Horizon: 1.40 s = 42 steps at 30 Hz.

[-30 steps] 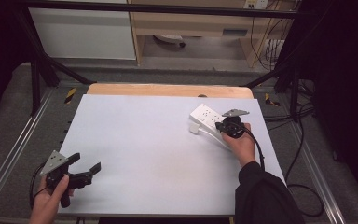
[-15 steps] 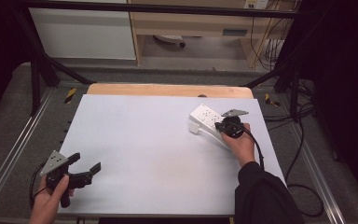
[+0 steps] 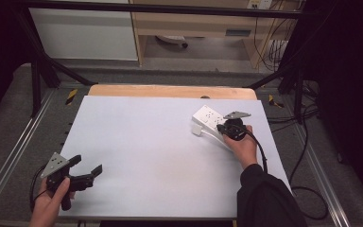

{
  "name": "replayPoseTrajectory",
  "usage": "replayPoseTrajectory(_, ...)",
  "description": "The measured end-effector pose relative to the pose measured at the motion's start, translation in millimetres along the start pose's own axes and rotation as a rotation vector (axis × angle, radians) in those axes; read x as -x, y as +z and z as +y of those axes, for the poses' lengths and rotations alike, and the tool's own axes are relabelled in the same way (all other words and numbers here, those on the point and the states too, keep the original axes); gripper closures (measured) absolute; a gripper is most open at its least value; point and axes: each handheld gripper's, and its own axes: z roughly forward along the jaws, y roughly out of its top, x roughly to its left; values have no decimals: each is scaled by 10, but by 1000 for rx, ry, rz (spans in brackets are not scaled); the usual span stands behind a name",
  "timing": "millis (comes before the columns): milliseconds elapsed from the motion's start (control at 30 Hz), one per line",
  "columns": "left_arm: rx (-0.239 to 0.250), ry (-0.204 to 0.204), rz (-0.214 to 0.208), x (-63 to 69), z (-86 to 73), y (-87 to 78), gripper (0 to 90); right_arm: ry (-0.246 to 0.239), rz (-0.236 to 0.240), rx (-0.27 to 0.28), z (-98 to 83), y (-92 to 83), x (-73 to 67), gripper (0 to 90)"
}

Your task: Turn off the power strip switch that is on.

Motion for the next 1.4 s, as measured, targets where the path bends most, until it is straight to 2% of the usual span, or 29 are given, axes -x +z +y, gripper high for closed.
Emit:
replayPoseTrajectory(267, 1, 0, -1, -3, 0, -2, 55, -13, -4, -1, 1, 17, -29, 900)
replayPoseTrajectory(900, 0, 0, -3, 4, 2, 2, 55, 38, -19, 20, -68, -42, 66, 900)
replayPoseTrajectory(1400, 0, 3, -1, 4, 3, -3, 54, 42, -12, 29, -76, -10, 43, 900)
